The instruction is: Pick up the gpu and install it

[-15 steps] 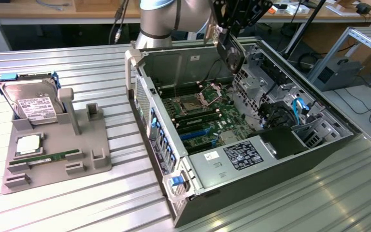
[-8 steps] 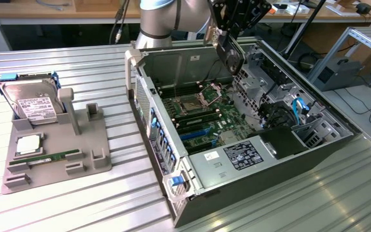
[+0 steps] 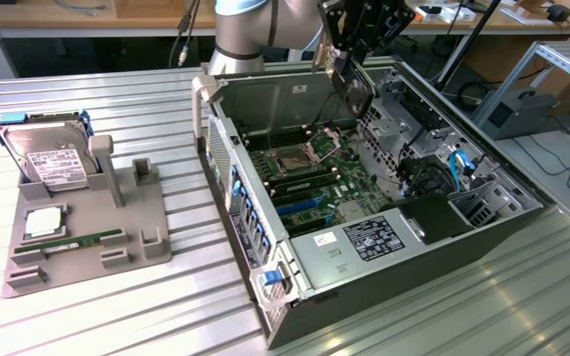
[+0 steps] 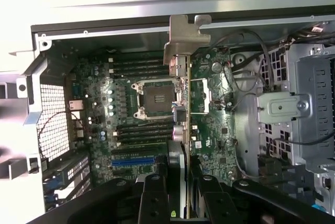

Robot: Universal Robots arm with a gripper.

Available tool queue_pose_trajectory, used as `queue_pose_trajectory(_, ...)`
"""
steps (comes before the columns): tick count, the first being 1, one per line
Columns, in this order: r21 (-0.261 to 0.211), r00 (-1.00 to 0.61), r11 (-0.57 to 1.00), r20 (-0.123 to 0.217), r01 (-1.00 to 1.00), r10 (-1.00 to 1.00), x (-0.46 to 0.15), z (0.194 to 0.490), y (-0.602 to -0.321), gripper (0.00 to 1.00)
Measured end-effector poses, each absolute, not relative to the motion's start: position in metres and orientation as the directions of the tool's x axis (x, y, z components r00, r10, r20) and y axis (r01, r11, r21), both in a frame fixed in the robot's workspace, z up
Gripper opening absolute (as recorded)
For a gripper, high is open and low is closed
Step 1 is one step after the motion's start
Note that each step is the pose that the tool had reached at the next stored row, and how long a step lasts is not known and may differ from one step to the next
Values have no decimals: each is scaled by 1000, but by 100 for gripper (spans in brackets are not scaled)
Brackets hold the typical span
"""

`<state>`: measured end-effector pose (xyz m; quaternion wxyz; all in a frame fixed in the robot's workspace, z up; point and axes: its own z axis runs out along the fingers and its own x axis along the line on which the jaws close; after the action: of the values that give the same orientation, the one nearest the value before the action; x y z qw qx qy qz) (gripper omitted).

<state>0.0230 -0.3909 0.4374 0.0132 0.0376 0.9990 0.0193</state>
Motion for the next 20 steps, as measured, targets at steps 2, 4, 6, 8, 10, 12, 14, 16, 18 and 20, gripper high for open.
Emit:
queue_pose_trajectory(2, 40, -997, 996, -25, 75, 76, 23, 436, -391, 27)
queue_pose_trajectory(4, 40, -997, 996, -25, 75, 76, 23, 434, -391, 27)
queue_pose_trajectory(6, 40, -997, 996, -25, 75, 76, 23, 433, -391, 27)
queue_pose_trajectory(8, 40, -997, 996, -25, 75, 76, 24, 433, -391, 27)
queue_pose_trajectory(10, 40, -997, 996, -25, 75, 76, 24, 432, -391, 27)
queue_pose_trajectory(12, 40, -997, 996, -25, 75, 76, 24, 430, -391, 27)
queue_pose_trajectory(14, 40, -997, 996, -25, 75, 76, 24, 430, -391, 27)
queue_pose_trajectory(16, 40, -997, 996, -25, 75, 76, 24, 429, -391, 27)
queue_pose_trajectory(18, 40, -997, 996, -25, 75, 76, 25, 427, -391, 27)
queue_pose_trajectory(20, 40, -997, 996, -25, 75, 76, 25, 426, -391, 27)
